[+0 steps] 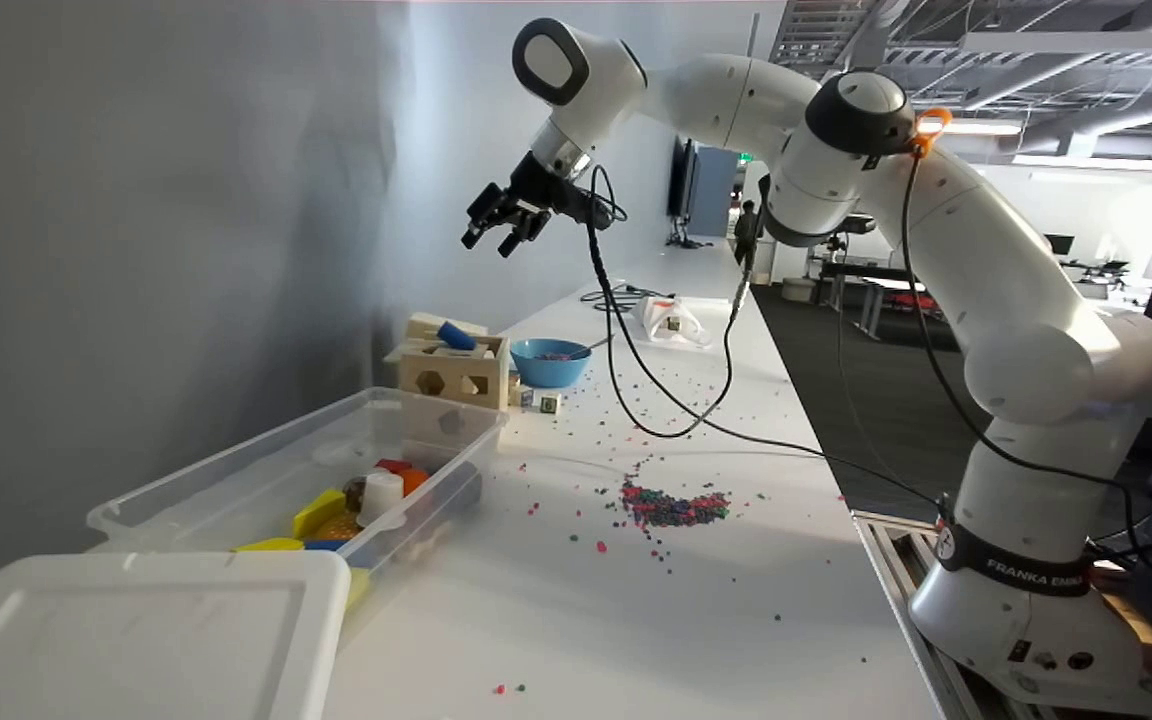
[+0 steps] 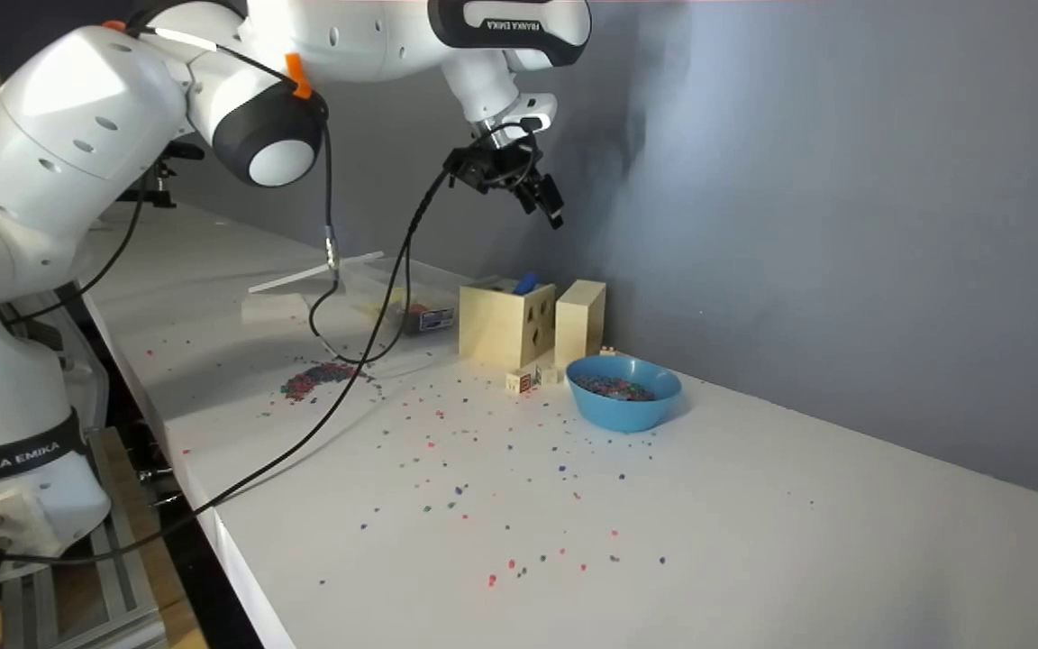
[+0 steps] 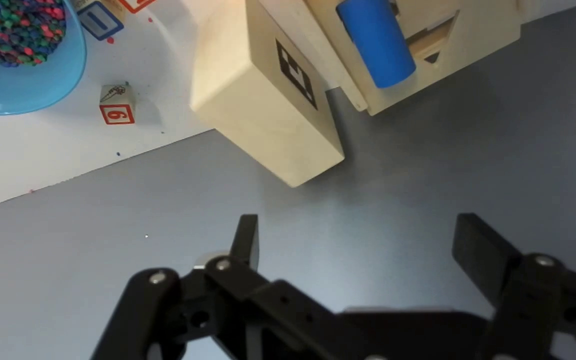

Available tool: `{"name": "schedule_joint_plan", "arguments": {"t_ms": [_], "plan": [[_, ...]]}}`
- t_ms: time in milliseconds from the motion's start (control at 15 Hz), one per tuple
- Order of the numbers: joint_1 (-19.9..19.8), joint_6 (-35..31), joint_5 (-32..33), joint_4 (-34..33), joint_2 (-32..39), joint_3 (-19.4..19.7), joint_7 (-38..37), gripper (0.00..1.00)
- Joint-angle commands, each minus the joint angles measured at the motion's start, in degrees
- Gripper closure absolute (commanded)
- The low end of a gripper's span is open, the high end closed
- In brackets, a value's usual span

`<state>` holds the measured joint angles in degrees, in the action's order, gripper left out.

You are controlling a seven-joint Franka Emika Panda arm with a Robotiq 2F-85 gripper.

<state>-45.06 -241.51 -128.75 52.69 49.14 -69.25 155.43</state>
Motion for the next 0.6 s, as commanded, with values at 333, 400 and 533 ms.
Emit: {"name": "schedule_joint_plan", "arguments": {"t_ms": [333, 400, 533], "plan": [[-12.45, -0.13, 9.07, 18.12, -2.43, -18.42, 0.41, 0.0], [-15.28, -0.13, 10.86, 21.27, -2.47, -22.09, 0.73, 0.0], [-10.1, 1.45, 5.03, 14.31, -3.45, -15.08, 0.47, 0.0]]}}
